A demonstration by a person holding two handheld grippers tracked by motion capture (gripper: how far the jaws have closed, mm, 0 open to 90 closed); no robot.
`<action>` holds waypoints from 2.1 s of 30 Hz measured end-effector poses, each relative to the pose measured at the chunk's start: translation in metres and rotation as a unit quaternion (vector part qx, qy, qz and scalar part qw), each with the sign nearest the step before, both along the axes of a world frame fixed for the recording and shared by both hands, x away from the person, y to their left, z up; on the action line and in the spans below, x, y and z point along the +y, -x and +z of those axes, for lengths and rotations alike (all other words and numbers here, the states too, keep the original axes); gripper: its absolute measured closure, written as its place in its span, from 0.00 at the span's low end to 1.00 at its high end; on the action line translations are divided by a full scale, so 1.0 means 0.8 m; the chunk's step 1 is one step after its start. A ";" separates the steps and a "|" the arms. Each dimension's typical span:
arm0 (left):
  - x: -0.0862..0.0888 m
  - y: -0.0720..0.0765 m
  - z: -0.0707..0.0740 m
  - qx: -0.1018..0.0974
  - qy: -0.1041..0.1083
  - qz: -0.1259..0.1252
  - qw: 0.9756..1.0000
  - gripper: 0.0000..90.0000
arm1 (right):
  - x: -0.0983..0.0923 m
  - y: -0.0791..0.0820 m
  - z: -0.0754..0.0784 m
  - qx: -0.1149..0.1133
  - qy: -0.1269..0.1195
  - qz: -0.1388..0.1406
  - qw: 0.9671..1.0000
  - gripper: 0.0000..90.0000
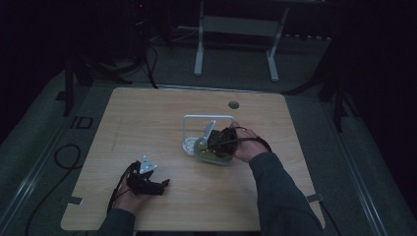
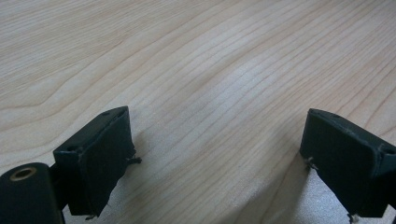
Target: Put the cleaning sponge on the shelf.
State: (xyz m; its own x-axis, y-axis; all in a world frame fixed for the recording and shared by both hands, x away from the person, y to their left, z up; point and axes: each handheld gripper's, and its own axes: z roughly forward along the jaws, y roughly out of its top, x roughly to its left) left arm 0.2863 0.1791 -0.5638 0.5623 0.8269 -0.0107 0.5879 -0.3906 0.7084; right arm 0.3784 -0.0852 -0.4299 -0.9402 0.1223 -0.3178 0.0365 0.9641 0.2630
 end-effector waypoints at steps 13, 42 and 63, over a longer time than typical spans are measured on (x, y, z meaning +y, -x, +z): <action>0.000 0.000 0.000 0.000 -0.001 0.000 1.000 0.11 | 0.011 -0.003 -0.002 -0.013 0.005 0.009 1.000 0.79; 0.000 0.000 0.000 0.000 0.000 0.000 1.000 0.10 | 0.041 -0.012 -0.015 -0.046 0.034 0.046 0.997 0.79; 0.000 0.000 0.000 0.000 0.001 0.001 1.000 0.10 | 0.052 -0.024 -0.039 -0.057 0.071 0.048 0.995 0.79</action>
State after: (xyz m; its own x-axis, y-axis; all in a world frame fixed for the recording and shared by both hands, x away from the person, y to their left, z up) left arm 0.2863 0.1789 -0.5638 0.5610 0.8277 -0.0120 0.5884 -0.3885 0.7091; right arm 0.3979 -0.0436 -0.4611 -0.9025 -0.0201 -0.4302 -0.0796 0.9895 0.1209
